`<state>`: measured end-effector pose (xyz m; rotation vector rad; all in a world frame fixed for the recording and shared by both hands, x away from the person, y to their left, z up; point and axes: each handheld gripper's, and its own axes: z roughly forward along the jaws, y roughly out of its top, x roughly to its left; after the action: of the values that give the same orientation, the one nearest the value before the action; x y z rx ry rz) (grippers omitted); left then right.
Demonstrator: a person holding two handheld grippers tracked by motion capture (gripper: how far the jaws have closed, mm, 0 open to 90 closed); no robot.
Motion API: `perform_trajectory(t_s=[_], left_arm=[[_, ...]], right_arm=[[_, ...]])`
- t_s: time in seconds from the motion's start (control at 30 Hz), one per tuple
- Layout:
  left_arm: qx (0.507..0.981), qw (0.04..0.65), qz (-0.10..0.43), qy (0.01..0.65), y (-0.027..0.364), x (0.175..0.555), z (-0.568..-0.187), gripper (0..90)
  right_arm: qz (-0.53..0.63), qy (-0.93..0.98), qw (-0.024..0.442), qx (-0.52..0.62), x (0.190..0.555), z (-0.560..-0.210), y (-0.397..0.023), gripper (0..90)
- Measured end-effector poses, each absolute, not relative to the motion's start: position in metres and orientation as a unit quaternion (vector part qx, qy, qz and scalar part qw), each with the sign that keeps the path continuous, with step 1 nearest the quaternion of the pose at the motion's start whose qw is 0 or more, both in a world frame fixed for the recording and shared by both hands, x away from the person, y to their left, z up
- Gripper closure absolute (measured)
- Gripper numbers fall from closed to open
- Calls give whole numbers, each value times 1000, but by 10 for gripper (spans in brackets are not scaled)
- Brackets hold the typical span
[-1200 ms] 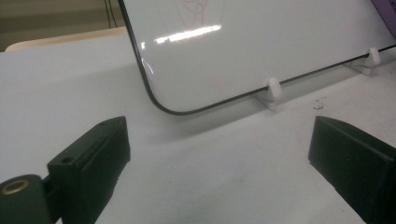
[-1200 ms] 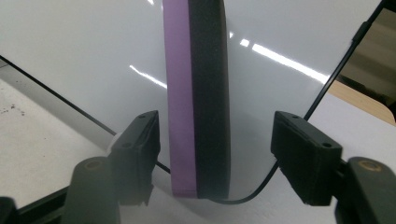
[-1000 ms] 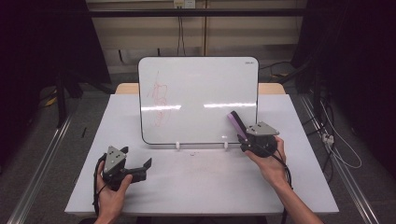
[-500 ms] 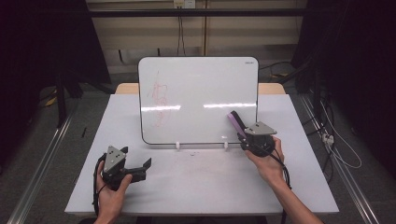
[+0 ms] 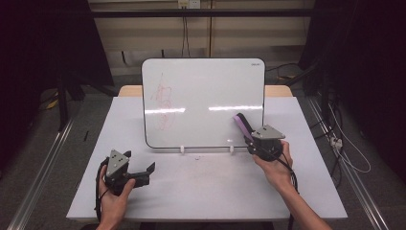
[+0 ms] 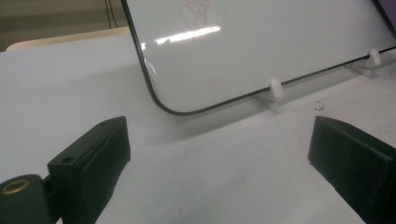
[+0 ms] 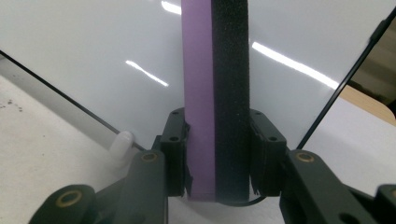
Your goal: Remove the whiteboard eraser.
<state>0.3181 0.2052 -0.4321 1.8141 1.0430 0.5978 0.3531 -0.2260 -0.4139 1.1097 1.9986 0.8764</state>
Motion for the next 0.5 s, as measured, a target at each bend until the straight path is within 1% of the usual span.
perform_trajectory(t_s=[0.27,0.5], left_arm=[[740,461,243,424,206,318,-432,54],[737,463,240,429,207,319,-434,54]], right_arm=[[368,757,332,425,350,-410,-229,644],[388,753,335,414,347,-407,-228,644]])
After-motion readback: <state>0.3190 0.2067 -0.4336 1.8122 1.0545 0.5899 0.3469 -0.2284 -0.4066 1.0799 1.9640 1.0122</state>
